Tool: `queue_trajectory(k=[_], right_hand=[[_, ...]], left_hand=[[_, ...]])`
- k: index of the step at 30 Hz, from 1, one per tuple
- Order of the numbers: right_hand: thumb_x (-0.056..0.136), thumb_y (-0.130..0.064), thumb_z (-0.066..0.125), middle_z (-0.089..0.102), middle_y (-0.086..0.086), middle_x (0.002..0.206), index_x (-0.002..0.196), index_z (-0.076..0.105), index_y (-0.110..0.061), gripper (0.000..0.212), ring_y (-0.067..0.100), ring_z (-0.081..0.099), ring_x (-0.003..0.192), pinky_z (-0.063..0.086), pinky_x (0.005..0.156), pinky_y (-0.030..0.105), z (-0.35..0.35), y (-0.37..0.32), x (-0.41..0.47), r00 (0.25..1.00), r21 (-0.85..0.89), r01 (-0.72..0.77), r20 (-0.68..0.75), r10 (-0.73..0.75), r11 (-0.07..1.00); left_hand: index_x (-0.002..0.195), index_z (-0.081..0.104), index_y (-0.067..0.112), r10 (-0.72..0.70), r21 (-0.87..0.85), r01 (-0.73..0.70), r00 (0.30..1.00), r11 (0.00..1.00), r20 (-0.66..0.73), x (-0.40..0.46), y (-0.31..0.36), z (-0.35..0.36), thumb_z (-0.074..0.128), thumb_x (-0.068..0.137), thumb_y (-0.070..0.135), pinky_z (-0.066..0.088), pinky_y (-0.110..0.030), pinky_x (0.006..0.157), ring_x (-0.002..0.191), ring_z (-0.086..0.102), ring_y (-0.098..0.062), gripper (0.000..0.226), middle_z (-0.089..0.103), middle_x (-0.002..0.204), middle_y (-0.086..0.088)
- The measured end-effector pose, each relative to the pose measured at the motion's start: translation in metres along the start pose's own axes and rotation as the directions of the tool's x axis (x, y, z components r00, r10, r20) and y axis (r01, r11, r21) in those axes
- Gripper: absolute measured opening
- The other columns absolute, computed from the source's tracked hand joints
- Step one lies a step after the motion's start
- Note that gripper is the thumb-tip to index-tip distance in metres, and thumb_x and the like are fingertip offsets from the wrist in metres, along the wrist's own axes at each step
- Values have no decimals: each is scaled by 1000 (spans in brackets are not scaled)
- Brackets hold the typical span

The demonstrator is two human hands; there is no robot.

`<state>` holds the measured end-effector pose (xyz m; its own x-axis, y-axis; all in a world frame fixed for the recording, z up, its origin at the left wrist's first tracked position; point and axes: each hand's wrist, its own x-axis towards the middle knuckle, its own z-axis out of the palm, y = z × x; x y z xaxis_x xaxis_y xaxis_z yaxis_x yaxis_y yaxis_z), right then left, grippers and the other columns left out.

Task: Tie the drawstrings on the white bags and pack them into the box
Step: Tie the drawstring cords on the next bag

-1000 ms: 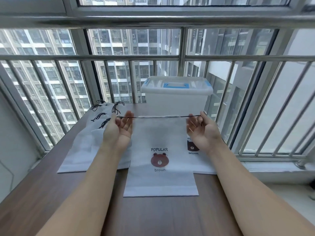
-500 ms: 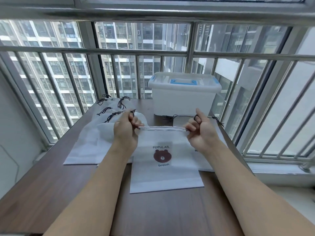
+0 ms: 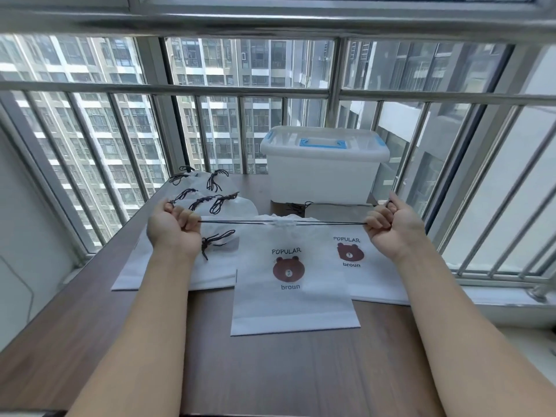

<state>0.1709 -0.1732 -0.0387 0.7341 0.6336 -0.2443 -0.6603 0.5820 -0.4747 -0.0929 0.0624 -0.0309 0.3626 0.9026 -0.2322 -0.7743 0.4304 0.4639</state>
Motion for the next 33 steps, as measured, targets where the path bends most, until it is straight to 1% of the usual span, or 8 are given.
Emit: queue_trajectory(k=[6, 11, 18, 23, 25, 27, 30, 33], right_hand=[[107, -30, 45, 15, -5, 50, 69, 24, -22, 44, 11, 13, 36, 14, 35, 21, -8, -7, 3, 991, -104, 107, -68, -114, 989], [108, -30, 44, 16, -6, 49, 76, 30, -23, 35, 9, 13, 37, 9, 37, 21, -6, 1, 1, 981, -241, 149, -83, -174, 959], [107, -32, 46, 16, -7, 48, 69, 26, -23, 43, 10, 12, 38, 10, 35, 21, -4, 2, 0, 963, -197, 210, -128, -237, 958], [102, -47, 51, 13, -6, 57, 63, 34, -23, 49, 9, 10, 45, 11, 37, 21, 6, 18, -11, 983, -353, 184, 87, -163, 917], [96, -48, 59, 16, -6, 59, 65, 44, -22, 43, 10, 13, 49, 16, 39, 20, 13, 28, -19, 975, -439, 188, 188, -115, 879], [97, -30, 63, 36, -3, 60, 72, 53, -18, 30, 10, 28, 52, 28, 47, 22, 21, 41, -26, 951, -512, 262, 282, -128, 818], [97, -4, 61, 66, 6, 76, 91, 68, -8, 10, 14, 56, 66, 44, 63, 24, 33, 62, -41, 858, -602, 487, 464, -220, 633], [95, 2, 57, 76, 5, 93, 100, 73, -9, 19, 9, 68, 84, 49, 75, 18, 36, 77, -56, 755, -612, 649, 592, -281, 452]], left_hand=[[62, 31, 21, 41, 18, -39, 994, 999, -101, 5, 2, -6, 36, 100, 11, 14, -20, 39, 40, 14, -12, 40, 20, 50, 6], [64, 31, 22, 113, 223, -122, 992, 967, 51, -4, -10, 3, 43, 101, 16, 15, -23, 43, 48, 14, -13, 39, 19, 56, 6], [64, 28, 22, 173, 154, -161, 983, 975, -62, -3, -6, -1, 45, 97, 11, 18, -23, 43, 49, 15, -14, 38, 21, 57, 5], [68, 49, 19, 187, 358, -301, 929, 884, 319, -25, -28, 14, 57, 100, 24, 22, -20, 42, 48, 25, -9, 33, 40, 57, 5], [86, 66, 14, 125, 449, -380, 857, 809, 499, -39, -40, 21, 62, 96, 26, 27, -18, 43, 54, 33, -8, 16, 60, 76, 2], [109, 69, 11, 6, 511, -413, 782, 753, 623, -50, -54, 23, 65, 94, 15, 33, -18, 47, 61, 41, -9, 17, 66, 103, 0], [125, 65, 12, -92, 579, -397, 765, 713, 638, -57, -67, 21, 63, 91, -3, 40, -19, 51, 65, 52, -7, 37, 65, 118, 2], [125, 65, 12, -154, 616, -330, 785, 715, 600, -57, -72, 17, 72, 83, -4, 39, -21, 51, 65, 55, -9, 45, 66, 117, 1]])
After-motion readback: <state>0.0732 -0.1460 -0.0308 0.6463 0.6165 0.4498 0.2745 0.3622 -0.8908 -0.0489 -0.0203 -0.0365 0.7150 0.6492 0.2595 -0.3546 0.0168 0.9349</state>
